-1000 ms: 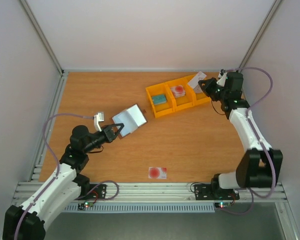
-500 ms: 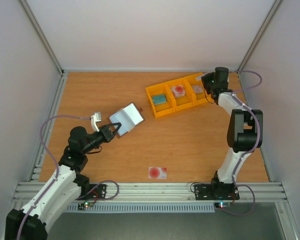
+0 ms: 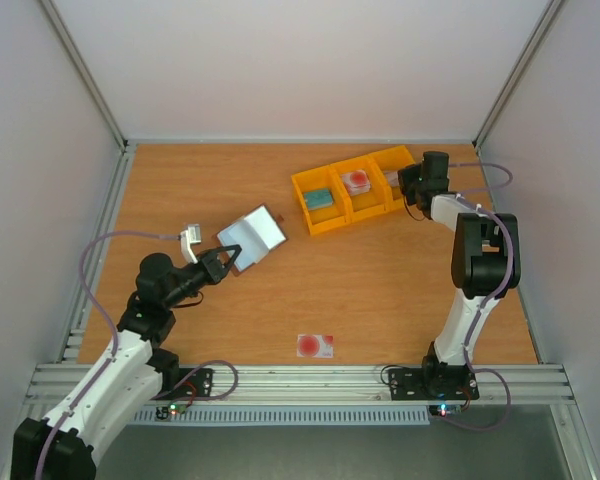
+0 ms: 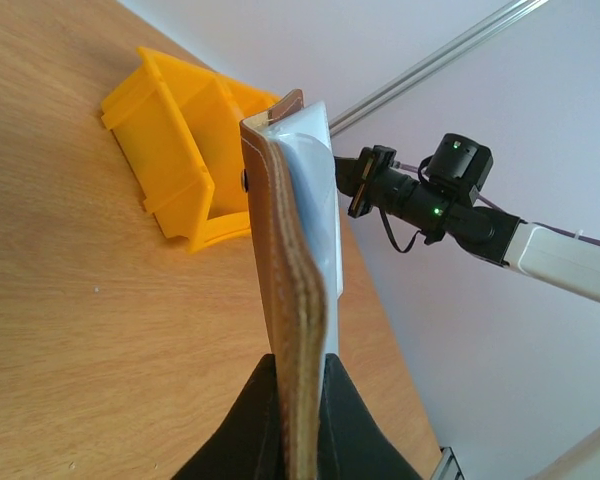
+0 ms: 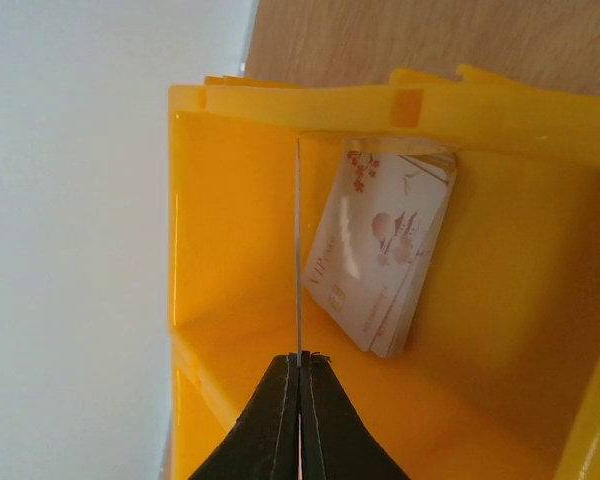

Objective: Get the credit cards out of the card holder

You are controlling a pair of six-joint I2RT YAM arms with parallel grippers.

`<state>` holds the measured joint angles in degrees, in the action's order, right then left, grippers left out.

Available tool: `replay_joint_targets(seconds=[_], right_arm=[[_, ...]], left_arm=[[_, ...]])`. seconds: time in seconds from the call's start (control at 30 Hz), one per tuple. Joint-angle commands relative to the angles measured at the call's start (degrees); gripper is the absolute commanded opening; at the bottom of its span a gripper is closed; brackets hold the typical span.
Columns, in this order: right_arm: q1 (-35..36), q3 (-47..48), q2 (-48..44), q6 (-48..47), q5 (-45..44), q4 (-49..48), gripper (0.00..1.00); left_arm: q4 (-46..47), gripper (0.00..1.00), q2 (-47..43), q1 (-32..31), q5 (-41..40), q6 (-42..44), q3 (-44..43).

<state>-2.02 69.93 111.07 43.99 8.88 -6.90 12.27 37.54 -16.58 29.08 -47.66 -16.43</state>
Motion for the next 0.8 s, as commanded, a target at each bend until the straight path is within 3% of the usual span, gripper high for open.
replay_joint_targets(seconds=[0.0,0.27,0.53,0.77], right_arm=[[0.17,2.32,3.37,2.61,1.32,-2.11,0.01],[0.52,7.56,8.26,1.98,3.38,-0.96,0.02],[0.45,7.64,4.59,-4.99,1.47,3.48,0.49],[0.52,10.56,-2.73,-17.0,-1.25,11.18,0.58]], left_arm=[[4.21,0.0,0.0,0.34,-0.34,-0.33,0.61],[3.89,0.0,0.22,0.48,-0.43,-0.06,0.61],[3.99,0.0,0.62,0.43,-0.37,-0.15,0.61],[4.25,0.0,0.58,0.56,0.13,0.46,0.69]])
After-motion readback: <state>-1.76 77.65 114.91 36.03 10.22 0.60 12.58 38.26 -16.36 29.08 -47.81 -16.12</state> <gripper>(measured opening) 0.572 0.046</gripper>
